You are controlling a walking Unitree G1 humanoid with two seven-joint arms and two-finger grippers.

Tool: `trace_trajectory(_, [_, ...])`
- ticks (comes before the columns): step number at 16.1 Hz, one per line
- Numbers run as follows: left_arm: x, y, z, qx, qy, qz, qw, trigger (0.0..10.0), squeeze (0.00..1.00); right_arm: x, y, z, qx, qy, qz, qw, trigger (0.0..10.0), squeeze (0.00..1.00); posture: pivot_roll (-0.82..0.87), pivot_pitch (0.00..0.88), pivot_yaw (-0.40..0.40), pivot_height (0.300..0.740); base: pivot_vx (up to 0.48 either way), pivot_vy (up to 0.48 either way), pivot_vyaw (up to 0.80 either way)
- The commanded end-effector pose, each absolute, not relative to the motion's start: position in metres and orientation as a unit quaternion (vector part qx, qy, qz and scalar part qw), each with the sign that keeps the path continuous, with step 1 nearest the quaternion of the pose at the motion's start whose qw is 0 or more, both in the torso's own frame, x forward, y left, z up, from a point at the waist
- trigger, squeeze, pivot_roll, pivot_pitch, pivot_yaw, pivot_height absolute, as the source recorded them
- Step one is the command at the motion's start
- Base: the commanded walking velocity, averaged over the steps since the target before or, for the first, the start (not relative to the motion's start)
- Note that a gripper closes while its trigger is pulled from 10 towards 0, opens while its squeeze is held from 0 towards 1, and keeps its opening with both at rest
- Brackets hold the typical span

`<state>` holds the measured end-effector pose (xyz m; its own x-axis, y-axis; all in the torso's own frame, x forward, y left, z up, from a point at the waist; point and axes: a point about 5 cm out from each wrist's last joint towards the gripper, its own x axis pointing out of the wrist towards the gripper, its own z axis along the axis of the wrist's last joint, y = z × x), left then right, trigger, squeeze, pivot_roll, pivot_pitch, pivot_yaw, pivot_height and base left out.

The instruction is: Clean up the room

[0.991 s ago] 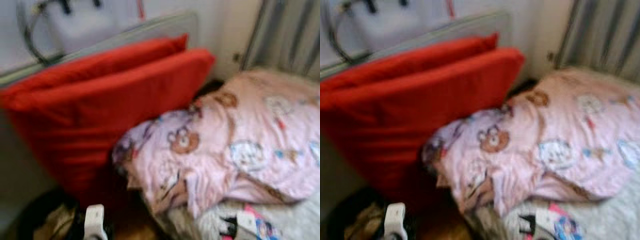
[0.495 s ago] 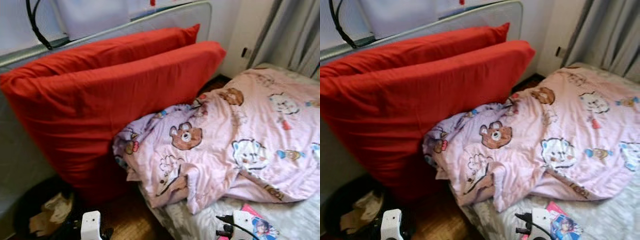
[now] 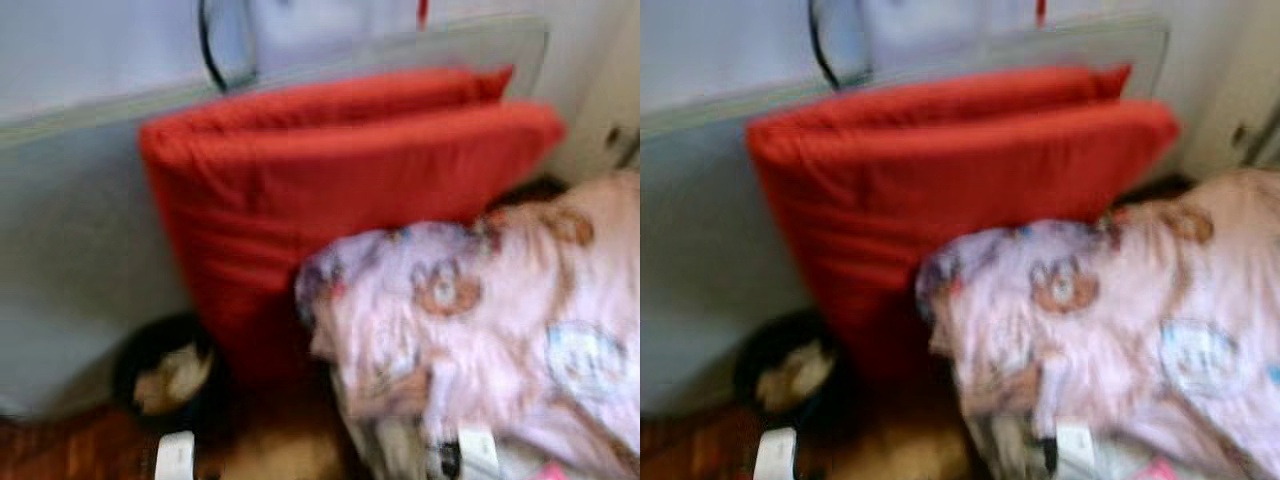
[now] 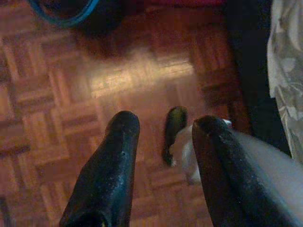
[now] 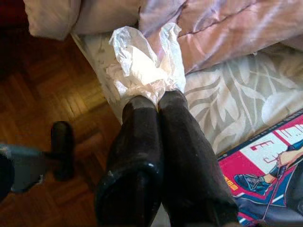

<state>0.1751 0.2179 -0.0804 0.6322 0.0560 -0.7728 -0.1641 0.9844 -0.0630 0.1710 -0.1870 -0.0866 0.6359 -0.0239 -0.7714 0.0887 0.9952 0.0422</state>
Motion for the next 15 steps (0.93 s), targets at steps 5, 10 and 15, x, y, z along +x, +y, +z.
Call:
trace_trajectory(5, [0.1719, 0.2236, -0.0809, -0.052, 0.434, 0.057, 0.898, 10.0, 0.00, 0.1679, -0.1831, -0.0893, 0.044, 0.440, -0.031, 0.896, 10.0, 0.00, -0.01, 0.066, 0.003, 0.740, 0.000, 0.000, 0.00])
trace_trajectory(10, [0.1690, 0.2264, -0.0817, -0.051, 0.440, 0.059, 0.895, 10.0, 0.00, 0.1650, -0.1885, -0.0902, 0.043, 0.448, -0.033, 0.892, 10.0, 0.00, -0.01, 0.079, 0.002, 0.740, 0.000, 0.000, 0.00])
trace_trajectory(15, [0.1670, 0.2220, -0.0837, -0.046, 0.446, 0.051, 0.893, 10.0, 0.00, 0.1626, -0.1862, -0.0916, 0.049, 0.454, -0.023, 0.889, 10.0, 0.00, -0.01, 0.081, 0.004, 0.740, 0.000, 0.253, 0.00])
